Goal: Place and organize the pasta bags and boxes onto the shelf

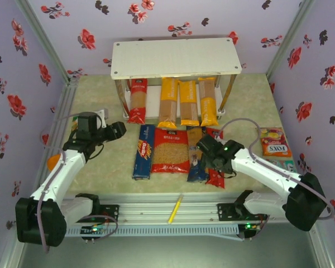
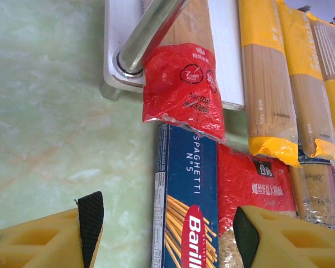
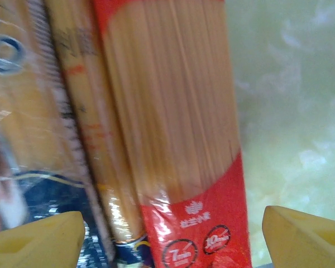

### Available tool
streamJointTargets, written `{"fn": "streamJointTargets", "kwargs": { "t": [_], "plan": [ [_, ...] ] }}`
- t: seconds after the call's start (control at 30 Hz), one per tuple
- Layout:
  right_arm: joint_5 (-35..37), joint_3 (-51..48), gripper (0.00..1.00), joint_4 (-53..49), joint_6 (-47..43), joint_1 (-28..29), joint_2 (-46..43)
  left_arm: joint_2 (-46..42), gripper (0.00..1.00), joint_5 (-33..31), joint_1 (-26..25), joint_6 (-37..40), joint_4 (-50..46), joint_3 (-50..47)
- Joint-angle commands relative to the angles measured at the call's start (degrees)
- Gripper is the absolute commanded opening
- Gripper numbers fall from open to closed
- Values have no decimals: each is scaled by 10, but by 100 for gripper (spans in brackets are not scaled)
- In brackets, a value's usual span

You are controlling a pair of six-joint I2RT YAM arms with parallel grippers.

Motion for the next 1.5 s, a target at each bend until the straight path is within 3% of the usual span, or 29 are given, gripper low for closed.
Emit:
{"fn": "streamJointTargets", "kwargs": {
  "t": [0.0, 0.2, 0.53, 0.83, 1.3, 1.47],
  "plan": [
    [-1, -25, 84, -3, 36, -11, -5, 7, 65, 16, -4, -6, 18, 25],
    [-24, -59, 82, 34, 20, -55, -14, 12, 65, 16, -4, -5, 14, 30],
    [-121, -67, 81, 117, -32, -98, 4, 28, 65, 16, -4, -8, 20, 34],
    [-122, -63, 81, 103, -34, -143, 42, 47, 64, 18, -4, -8, 23, 41],
    [-126, -69, 83, 51, -86, -254, -16, 77, 64, 21, -4, -11, 35, 53],
    [-154, -71, 83, 69, -103, -266, -2, 85, 64, 25, -4, -14, 40, 55]
  ]
}}
